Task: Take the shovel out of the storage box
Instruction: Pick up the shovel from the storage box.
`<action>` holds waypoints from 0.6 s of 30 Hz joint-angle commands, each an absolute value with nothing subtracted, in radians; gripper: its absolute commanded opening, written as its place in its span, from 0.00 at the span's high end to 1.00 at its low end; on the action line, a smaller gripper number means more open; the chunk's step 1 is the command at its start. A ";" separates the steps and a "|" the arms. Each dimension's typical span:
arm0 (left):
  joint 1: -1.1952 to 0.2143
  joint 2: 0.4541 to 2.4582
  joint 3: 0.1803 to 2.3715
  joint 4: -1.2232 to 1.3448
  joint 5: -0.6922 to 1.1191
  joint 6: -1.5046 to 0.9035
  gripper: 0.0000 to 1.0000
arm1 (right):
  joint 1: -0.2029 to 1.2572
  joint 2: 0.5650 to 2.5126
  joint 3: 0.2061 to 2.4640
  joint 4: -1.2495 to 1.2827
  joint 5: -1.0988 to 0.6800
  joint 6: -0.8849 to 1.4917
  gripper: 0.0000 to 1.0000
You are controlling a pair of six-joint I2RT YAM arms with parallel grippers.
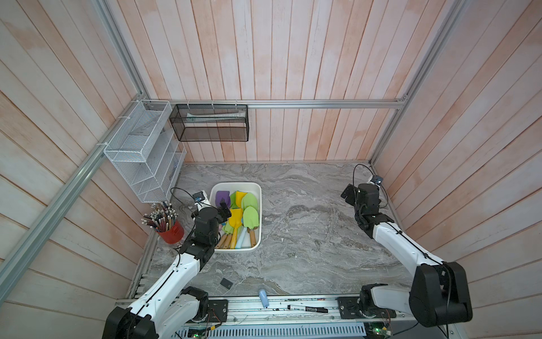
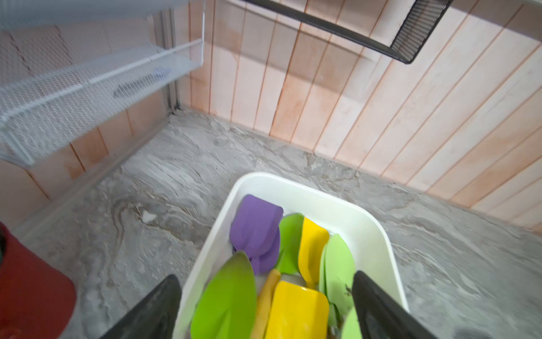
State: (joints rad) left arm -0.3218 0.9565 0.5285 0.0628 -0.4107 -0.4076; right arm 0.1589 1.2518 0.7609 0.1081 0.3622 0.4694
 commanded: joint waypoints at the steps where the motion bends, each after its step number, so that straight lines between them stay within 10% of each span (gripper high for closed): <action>1: -0.337 0.927 0.563 -0.145 -0.325 -0.462 0.12 | 0.223 1.202 0.758 -0.021 0.237 0.459 0.02; 18: -0.379 0.984 0.658 -0.513 -0.353 -0.496 0.17 | 0.487 1.162 0.720 -0.139 0.183 0.474 0.03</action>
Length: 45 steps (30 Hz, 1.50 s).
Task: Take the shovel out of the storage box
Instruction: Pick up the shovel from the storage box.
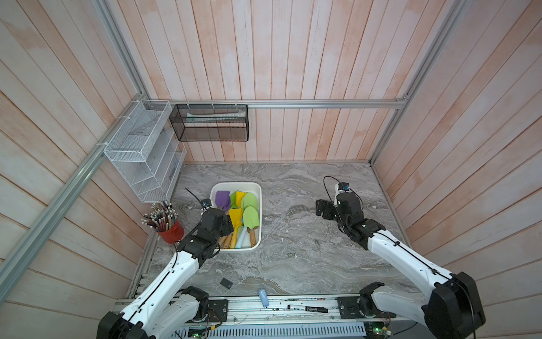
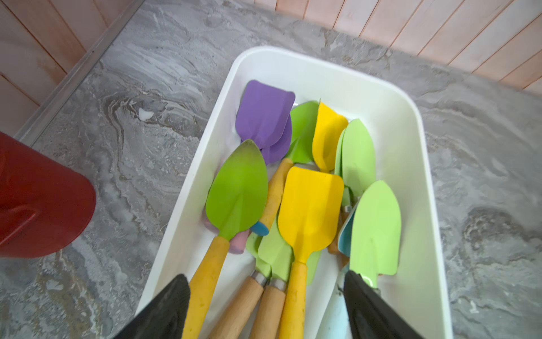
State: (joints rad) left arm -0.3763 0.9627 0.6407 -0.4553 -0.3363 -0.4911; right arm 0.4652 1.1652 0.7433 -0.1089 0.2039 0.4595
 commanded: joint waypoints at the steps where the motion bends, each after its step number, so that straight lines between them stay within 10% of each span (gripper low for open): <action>1: -0.380 0.999 0.658 -0.515 -0.359 -0.496 0.17 | 0.500 1.165 0.717 -0.138 0.183 0.478 0.03; 45: -0.351 1.164 0.660 -0.530 -0.383 -0.517 0.33 | 0.523 1.229 0.685 -0.088 0.151 0.497 0.04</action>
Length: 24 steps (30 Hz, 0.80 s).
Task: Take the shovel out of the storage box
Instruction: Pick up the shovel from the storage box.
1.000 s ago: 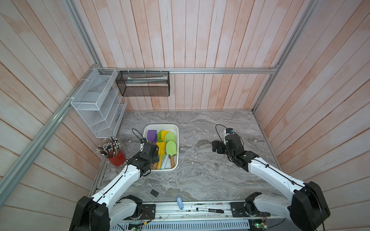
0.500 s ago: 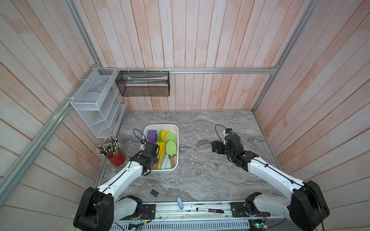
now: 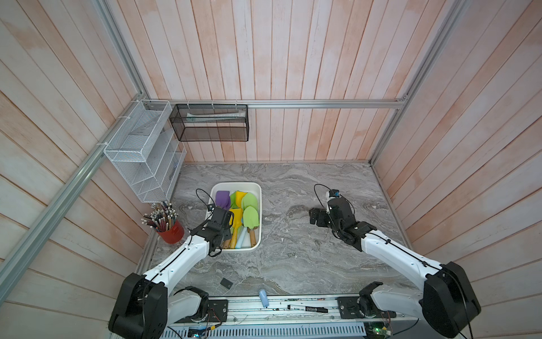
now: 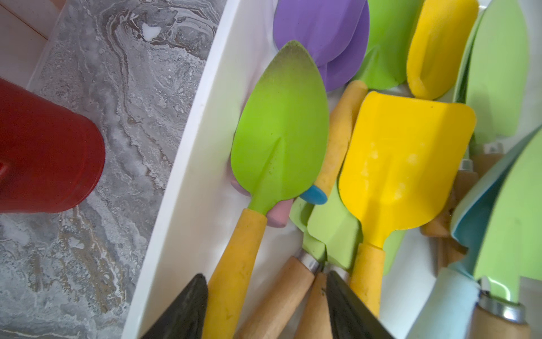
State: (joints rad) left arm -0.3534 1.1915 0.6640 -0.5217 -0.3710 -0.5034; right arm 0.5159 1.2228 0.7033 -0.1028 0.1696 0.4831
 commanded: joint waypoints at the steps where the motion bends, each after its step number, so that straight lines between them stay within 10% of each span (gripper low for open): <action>1: -0.350 1.168 0.663 -0.533 -0.386 -0.520 0.32 | 0.523 1.234 0.686 -0.087 0.151 0.499 0.05; 24: -0.261 1.241 0.614 -0.447 -0.141 -0.535 0.37 | 0.527 1.220 0.641 -0.076 0.150 0.512 0.05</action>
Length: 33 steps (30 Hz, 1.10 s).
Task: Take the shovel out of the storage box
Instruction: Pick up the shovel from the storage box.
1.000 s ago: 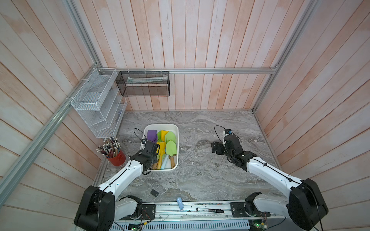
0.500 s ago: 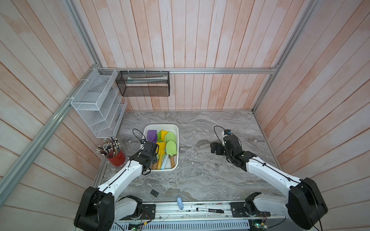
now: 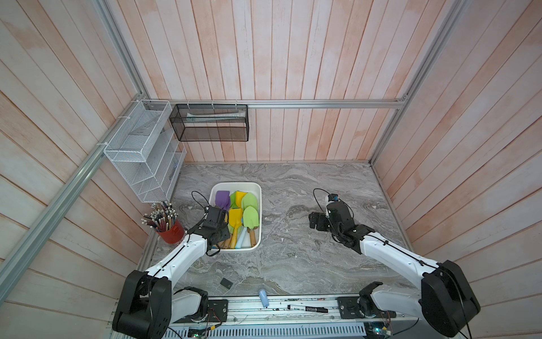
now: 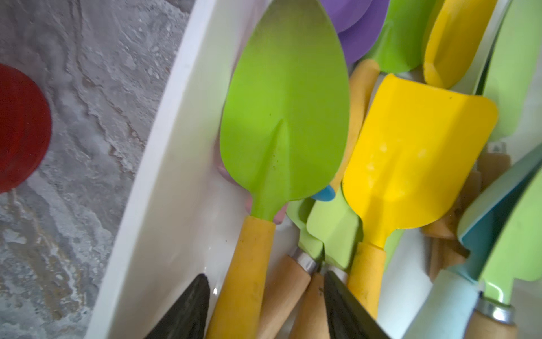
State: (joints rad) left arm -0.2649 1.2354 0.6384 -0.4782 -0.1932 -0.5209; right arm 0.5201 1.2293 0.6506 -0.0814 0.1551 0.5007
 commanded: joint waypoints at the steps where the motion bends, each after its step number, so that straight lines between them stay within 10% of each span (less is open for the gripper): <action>1: -0.262 1.241 0.614 -0.446 -0.134 -0.536 0.38 | 0.527 1.217 0.641 -0.076 0.150 0.512 0.05; 33: -0.259 1.178 0.549 -0.421 -0.054 -0.563 0.61 | 0.549 1.290 0.696 -0.074 0.147 0.506 0.05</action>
State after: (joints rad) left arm -0.2626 1.1927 0.5701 -0.4221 -0.0772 -0.5529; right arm 0.5426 1.2812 0.6670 -0.0753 0.1509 0.5083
